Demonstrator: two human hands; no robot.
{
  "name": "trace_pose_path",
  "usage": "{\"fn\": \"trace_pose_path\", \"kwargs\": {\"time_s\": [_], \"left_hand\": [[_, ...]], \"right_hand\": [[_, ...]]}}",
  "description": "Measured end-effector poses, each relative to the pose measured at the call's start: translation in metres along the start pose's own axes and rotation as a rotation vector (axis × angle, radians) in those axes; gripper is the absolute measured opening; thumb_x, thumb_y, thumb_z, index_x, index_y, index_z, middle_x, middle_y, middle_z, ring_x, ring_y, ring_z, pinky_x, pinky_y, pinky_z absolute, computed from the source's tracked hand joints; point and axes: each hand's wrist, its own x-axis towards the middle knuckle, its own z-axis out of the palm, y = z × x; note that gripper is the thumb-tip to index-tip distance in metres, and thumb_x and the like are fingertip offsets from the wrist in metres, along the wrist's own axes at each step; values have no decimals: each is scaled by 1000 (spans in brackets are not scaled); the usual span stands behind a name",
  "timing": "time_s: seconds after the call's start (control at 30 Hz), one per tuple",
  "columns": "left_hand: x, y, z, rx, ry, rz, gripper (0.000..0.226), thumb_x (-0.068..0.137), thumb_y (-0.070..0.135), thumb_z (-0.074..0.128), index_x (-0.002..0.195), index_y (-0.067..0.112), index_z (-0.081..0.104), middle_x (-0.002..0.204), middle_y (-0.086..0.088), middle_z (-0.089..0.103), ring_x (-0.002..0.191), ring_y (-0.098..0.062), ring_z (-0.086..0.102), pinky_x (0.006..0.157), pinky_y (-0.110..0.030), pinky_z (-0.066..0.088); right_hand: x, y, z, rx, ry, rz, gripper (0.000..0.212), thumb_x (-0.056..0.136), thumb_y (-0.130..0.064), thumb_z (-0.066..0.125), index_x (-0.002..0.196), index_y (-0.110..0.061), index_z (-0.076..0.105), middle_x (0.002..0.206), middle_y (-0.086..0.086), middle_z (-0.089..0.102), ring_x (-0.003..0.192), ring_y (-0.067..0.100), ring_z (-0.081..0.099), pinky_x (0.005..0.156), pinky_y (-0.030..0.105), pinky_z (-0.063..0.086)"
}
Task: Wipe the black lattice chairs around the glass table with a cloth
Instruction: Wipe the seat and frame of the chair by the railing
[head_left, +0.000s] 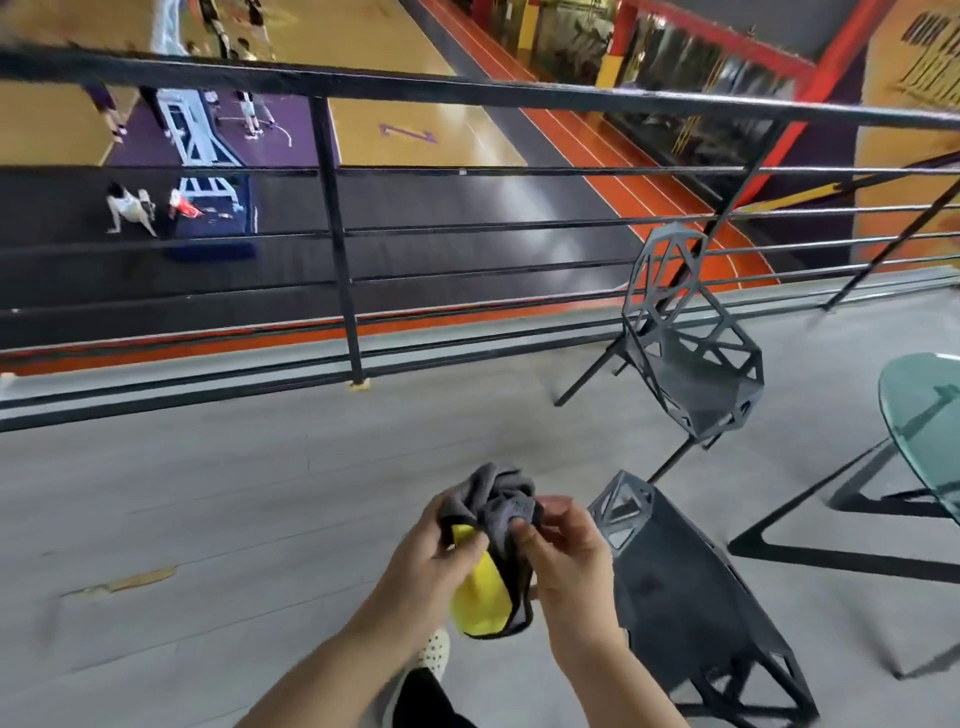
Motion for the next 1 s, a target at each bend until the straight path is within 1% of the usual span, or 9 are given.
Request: {"fn": "trace_pose_path", "kwargs": {"time_s": [0.13, 0.23, 0.37, 0.5, 0.63, 0.73, 0.8, 0.87, 1.0], "left_hand": [[74, 21, -28, 55, 180, -78, 19, 96, 15, 51, 91, 30, 62, 97, 13, 67, 97, -11, 62, 86, -22, 46], [128, 41, -58, 90, 247, -132, 17, 96, 18, 53, 92, 32, 62, 99, 9, 67, 96, -13, 62, 86, -33, 46], [199, 62, -94, 178, 318, -114, 11, 92, 9, 57, 93, 14, 67, 83, -5, 70, 77, -22, 63, 66, -28, 49], [259, 75, -98, 238, 321, -130, 14, 90, 21, 61, 85, 8, 65, 82, -16, 63, 79, -30, 58, 70, -36, 43], [319, 91, -74, 228, 244, -130, 13, 89, 35, 61, 85, 23, 64, 93, -11, 68, 92, -29, 62, 84, -46, 47], [361, 103, -54, 235, 119, -128, 14, 96, 29, 53, 83, 32, 58, 89, 11, 62, 87, -6, 58, 74, -23, 43], [388, 110, -45, 264, -15, -144, 7, 96, 27, 52, 98, 30, 58, 97, 17, 59, 94, -2, 57, 78, -17, 40], [416, 117, -40, 287, -165, -145, 3, 95, 31, 53, 94, 30, 57, 91, 25, 62, 90, 6, 58, 78, -10, 42], [477, 131, -45, 141, -375, -278, 45, 75, 57, 56, 102, 22, 64, 104, -5, 70, 98, -19, 66, 91, -41, 49]], "right_hand": [[75, -7, 14, 48, 148, 0, 18, 83, 7, 65, 74, -7, 57, 59, -5, 60, 55, 5, 52, 53, 14, 43], [138, -11, 11, 84, 255, 45, 18, 87, -3, 64, 76, -13, 53, 71, 6, 54, 69, 16, 50, 65, 26, 42], [208, -30, 0, 9, 324, 49, 15, 92, -9, 57, 79, -6, 51, 73, 6, 52, 72, 19, 47, 65, 30, 37], [250, -48, 0, -207, 356, 22, 11, 94, -16, 55, 89, -7, 53, 77, 1, 55, 68, 11, 48, 62, 23, 38], [285, -58, 20, -346, 464, 12, 13, 95, -24, 52, 89, -13, 51, 75, -2, 56, 71, 22, 52, 56, 19, 35], [313, -67, 50, -303, 486, 32, 15, 96, -24, 51, 83, -16, 48, 71, -1, 54, 66, 18, 49, 53, 14, 34], [334, -70, 77, -198, 449, 30, 15, 96, -22, 51, 83, -16, 48, 72, 0, 54, 68, 17, 49, 58, 20, 38], [358, -73, 102, -111, 403, 35, 9, 96, -19, 52, 87, -16, 51, 79, 1, 57, 74, 15, 54, 67, 26, 44], [404, -89, 142, 88, 308, 10, 13, 91, -10, 60, 101, -13, 52, 93, -1, 65, 84, 5, 63, 76, 25, 51]]}}
